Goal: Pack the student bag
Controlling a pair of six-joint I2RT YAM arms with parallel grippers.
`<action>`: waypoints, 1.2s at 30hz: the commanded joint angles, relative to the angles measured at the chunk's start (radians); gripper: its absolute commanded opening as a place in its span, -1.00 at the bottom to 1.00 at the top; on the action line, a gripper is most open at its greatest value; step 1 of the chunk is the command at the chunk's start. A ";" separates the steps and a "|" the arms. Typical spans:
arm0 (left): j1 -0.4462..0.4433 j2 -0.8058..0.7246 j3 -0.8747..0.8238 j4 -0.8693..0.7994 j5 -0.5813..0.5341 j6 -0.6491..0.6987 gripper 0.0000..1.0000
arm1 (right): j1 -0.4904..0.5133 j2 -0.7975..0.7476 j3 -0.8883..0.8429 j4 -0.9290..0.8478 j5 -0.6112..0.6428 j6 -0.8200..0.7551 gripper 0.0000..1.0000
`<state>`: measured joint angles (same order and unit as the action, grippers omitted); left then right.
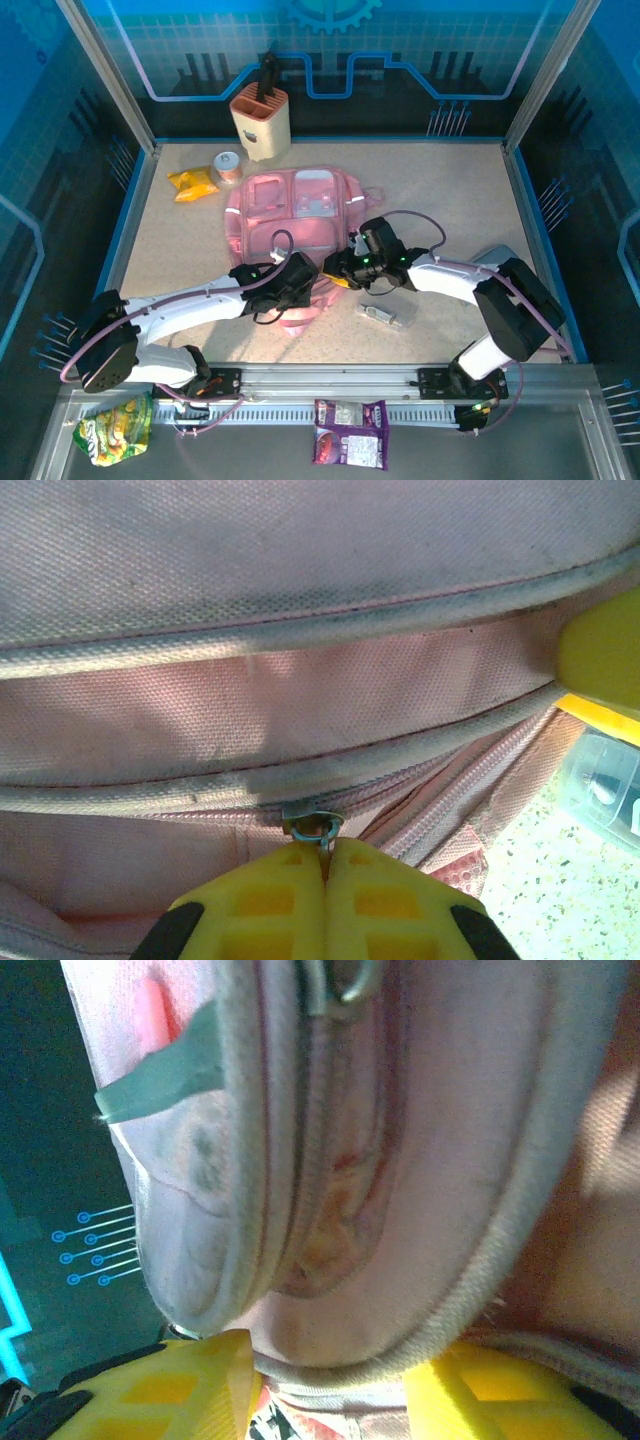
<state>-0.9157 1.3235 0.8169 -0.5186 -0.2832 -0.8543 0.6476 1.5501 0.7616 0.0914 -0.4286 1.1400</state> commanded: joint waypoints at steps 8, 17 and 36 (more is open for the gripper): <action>-0.012 -0.020 0.037 -0.026 0.026 0.034 -1.00 | -0.015 -0.039 0.062 0.007 0.073 -0.041 -0.84; -0.024 -0.145 -0.047 -0.168 -0.014 -0.001 -1.00 | -0.177 -0.143 0.113 -0.168 -0.119 -0.208 -1.00; 0.024 -0.088 -0.031 -0.005 0.000 0.129 -1.00 | -0.083 -0.050 0.217 -0.169 -0.111 -0.167 -0.04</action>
<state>-0.8909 1.2125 0.7422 -0.5552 -0.3088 -0.7559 0.5064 1.4799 0.9977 -0.1543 -0.5671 0.9367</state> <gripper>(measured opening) 0.051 0.468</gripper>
